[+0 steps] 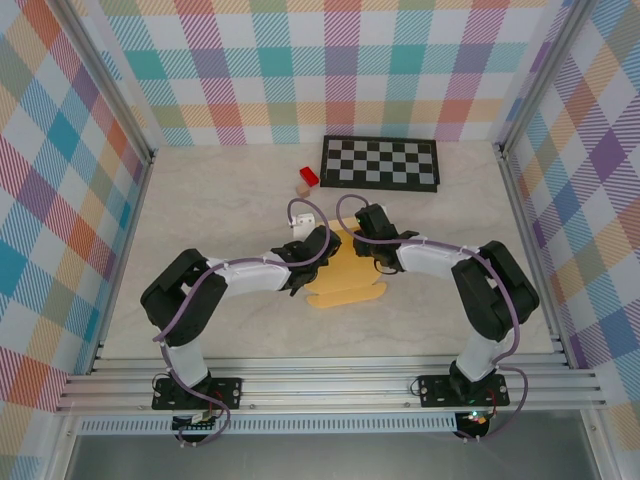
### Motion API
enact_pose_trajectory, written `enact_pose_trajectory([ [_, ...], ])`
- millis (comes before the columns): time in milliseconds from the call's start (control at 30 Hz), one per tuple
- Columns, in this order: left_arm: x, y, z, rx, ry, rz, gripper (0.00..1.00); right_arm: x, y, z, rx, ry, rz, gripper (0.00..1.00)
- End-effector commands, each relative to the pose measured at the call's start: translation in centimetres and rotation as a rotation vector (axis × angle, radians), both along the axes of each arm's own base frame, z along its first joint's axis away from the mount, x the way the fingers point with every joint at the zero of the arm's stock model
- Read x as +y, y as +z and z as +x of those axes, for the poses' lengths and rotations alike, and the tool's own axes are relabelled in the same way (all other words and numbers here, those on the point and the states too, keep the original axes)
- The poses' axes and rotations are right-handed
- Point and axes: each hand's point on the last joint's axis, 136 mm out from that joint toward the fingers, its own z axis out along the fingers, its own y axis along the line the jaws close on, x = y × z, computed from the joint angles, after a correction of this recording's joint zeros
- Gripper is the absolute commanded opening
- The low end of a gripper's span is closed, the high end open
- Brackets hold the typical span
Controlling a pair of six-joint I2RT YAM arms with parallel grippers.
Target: Fold the paper box
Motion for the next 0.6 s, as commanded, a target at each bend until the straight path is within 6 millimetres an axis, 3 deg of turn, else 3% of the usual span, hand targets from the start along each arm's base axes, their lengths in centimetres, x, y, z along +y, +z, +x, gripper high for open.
enact_pose_trajectory([
  [0, 0.9, 0.3, 0.2, -0.012, 0.048, 0.046, 0.00, -2.4, -1.0, -0.4, 0.034, -0.041, -0.080, 0.26],
  [100, 0.6, 0.5, 0.2, -0.009, 0.047, 0.023, 0.00, -3.4, -1.5, -0.2, 0.028, -0.103, -0.104, 0.13],
  [200, 0.0, 0.3, -0.1, 0.011, 0.040, -0.025, 0.00, -3.7, -2.0, 0.1, 0.027, -0.156, -0.108, 0.11],
  [300, -0.5, 0.1, -0.4, 0.031, 0.041, -0.069, 0.00, -4.2, -2.4, 0.3, 0.027, -0.211, -0.157, 0.00],
  [500, -0.6, 0.4, -0.5, 0.048, 0.039, -0.065, 0.00, -8.0, -2.2, -0.7, 0.027, -0.407, -0.464, 0.00],
  [567, -0.5, 0.4, -0.5, 0.049, 0.038, -0.052, 0.00, -8.3, -2.9, -1.0, 0.049, -0.416, -0.494, 0.00],
])
